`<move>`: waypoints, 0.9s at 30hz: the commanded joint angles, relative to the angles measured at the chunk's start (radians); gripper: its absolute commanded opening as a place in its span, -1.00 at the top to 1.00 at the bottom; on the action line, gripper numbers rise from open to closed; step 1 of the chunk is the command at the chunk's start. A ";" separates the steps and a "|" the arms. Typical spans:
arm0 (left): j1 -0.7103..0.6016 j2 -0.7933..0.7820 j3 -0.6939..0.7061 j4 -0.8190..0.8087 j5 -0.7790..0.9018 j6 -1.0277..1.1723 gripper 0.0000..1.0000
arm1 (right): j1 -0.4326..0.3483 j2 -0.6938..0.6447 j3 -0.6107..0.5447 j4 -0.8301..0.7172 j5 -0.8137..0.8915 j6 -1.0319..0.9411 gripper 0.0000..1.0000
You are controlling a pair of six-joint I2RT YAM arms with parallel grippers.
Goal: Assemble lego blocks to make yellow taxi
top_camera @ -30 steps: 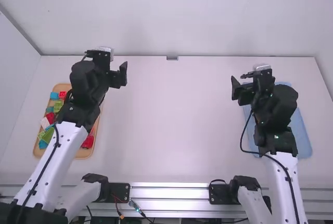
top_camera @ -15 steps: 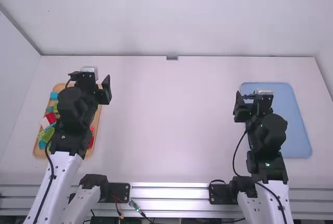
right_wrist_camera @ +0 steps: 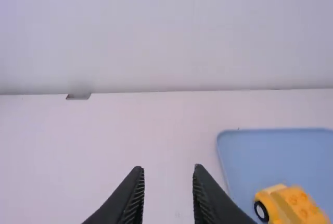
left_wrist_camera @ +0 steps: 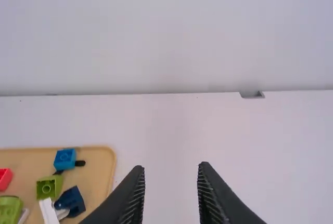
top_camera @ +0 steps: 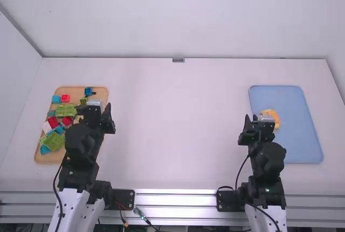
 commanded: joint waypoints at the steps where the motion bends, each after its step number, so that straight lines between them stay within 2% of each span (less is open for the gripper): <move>1: 0.001 -0.062 -0.055 0.003 0.001 0.001 0.59 | -0.001 -0.050 -0.050 0.003 0.006 0.004 0.60; 13: 0.001 -0.269 -0.262 0.003 0.001 0.001 1.00 | -0.001 -0.210 -0.194 0.003 0.006 0.004 0.92; 17: 0.001 -0.326 -0.318 0.003 0.001 0.001 1.00 | -0.001 -0.251 -0.194 0.003 0.006 0.004 1.00; 27: 0.001 -0.440 -0.387 0.003 0.001 0.001 1.00 | -0.001 -0.254 -0.194 0.003 0.006 0.004 1.00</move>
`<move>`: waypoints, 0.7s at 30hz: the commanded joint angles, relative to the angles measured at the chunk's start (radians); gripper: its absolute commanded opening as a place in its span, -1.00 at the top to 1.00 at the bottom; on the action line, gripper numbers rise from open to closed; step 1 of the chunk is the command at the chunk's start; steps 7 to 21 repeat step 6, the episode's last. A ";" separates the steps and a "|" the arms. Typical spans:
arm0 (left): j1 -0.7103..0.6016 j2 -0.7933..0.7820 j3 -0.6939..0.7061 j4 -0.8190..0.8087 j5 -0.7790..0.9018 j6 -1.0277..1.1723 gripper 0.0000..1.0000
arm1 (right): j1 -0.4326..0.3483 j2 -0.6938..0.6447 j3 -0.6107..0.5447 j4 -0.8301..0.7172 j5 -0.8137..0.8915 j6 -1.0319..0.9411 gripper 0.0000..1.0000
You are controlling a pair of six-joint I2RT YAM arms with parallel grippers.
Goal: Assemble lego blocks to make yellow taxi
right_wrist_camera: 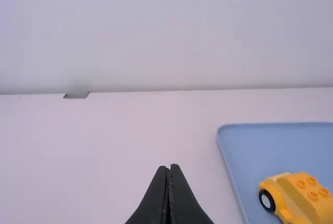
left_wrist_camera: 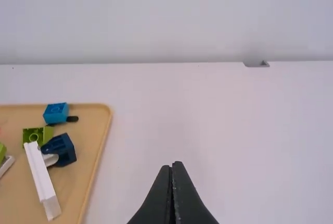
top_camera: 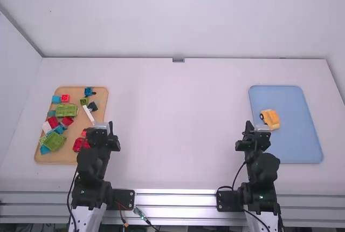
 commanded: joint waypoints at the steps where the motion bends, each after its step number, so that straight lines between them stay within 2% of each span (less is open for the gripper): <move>1: 0.001 -0.027 -0.012 -0.001 0.001 0.001 1.00 | -0.001 -0.009 -0.012 -0.004 0.002 0.006 1.00; 21: 0.001 -0.058 -0.012 -0.001 0.001 0.001 1.00 | -0.001 -0.009 -0.012 -0.004 0.002 0.006 1.00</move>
